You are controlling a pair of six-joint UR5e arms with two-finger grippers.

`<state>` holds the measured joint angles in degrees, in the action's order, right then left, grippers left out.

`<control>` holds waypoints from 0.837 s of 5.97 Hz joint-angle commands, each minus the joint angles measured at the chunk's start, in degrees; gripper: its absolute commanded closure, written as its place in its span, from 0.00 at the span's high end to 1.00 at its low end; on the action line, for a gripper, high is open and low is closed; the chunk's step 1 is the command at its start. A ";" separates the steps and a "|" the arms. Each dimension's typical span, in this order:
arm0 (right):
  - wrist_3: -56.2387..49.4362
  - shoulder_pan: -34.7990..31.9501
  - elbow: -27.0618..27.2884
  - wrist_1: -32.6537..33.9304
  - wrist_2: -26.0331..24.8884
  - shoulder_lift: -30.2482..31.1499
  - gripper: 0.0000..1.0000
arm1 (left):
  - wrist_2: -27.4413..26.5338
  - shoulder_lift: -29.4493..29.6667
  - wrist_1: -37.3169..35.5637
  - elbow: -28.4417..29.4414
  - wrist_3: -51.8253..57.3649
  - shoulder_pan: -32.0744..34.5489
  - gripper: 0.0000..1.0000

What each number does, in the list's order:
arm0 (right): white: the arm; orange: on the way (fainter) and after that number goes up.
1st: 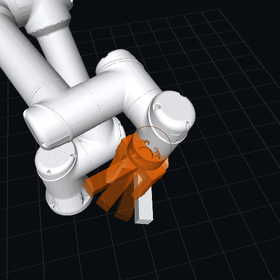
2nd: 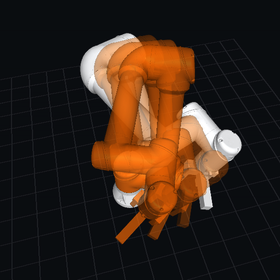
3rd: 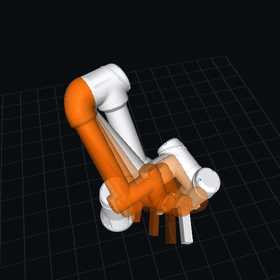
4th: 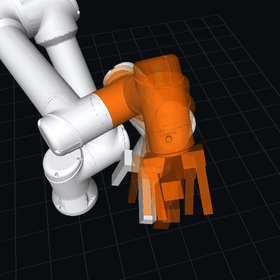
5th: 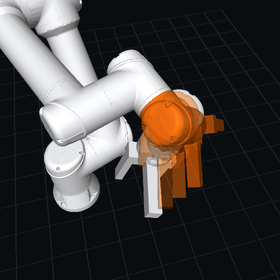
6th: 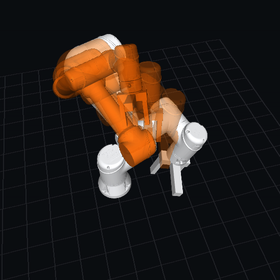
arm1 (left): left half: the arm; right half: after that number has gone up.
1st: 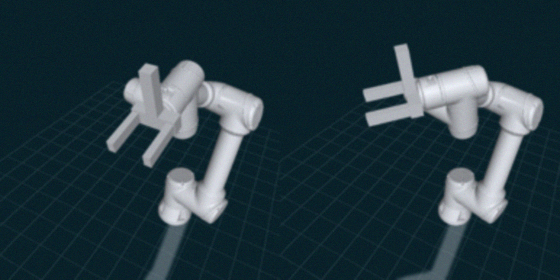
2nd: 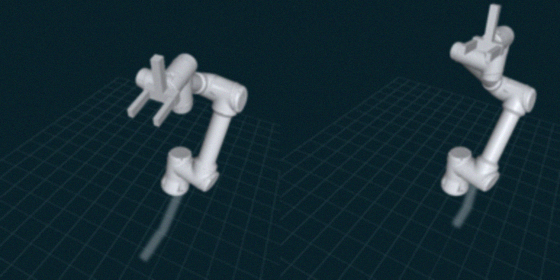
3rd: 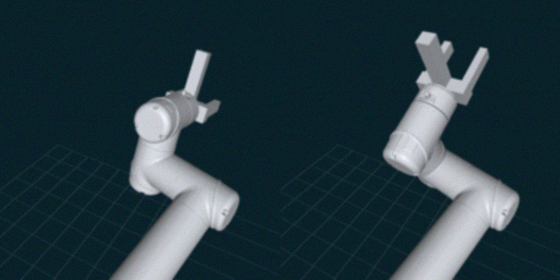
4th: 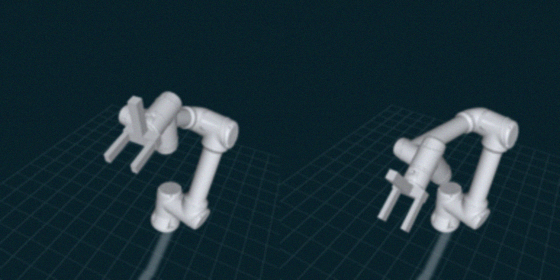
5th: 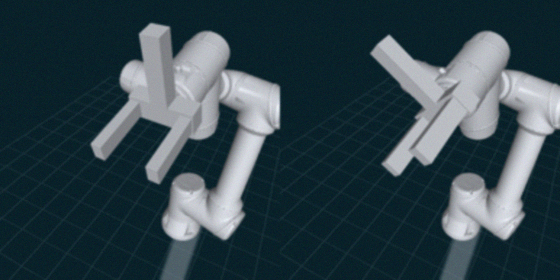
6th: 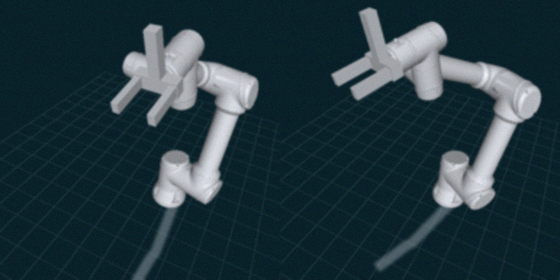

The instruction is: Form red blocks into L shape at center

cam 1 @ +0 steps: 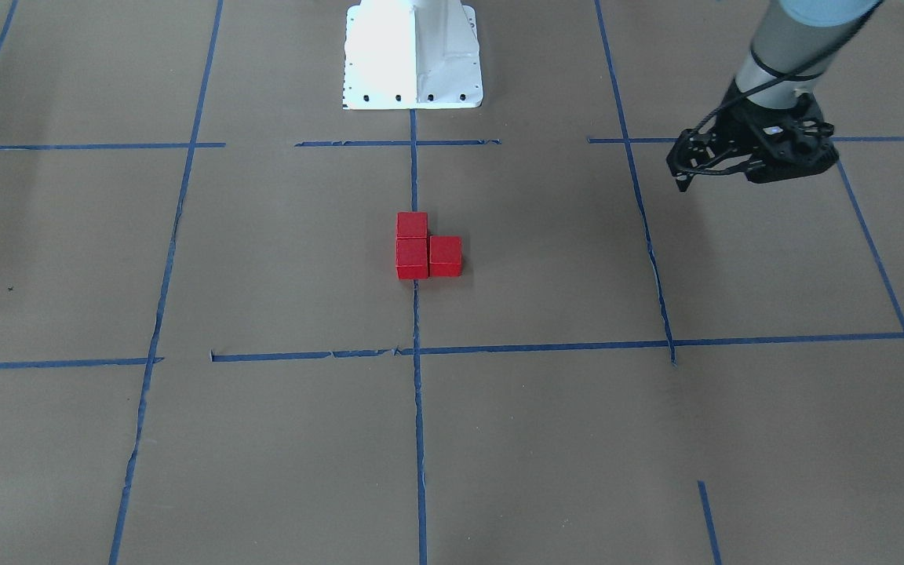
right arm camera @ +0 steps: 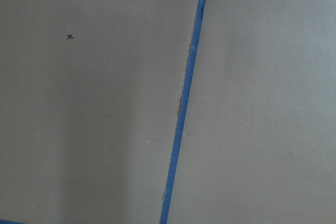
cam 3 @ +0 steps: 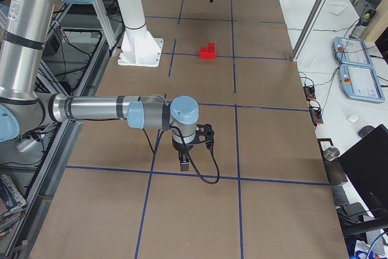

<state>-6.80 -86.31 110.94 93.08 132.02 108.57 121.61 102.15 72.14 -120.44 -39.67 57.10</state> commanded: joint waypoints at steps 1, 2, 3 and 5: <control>0.03 0.00 -0.02 0.00 -0.09 -0.11 1.00 | 6.75 -7.63 0.19 3.43 23.74 13.40 1.00; 0.03 0.00 0.06 0.00 -0.09 -0.20 1.00 | 11.67 -11.49 1.76 8.15 37.25 21.30 1.00; 0.03 0.00 0.06 0.00 -0.09 -0.29 1.00 | 12.15 -13.01 4.91 14.99 46.87 27.91 1.00; 0.03 0.00 0.15 0.00 -0.01 -0.29 1.00 | 12.15 -17.83 10.55 20.32 48.82 31.40 1.00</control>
<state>-6.77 -86.31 111.04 93.08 131.95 108.29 133.65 86.70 80.59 -102.36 8.18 87.03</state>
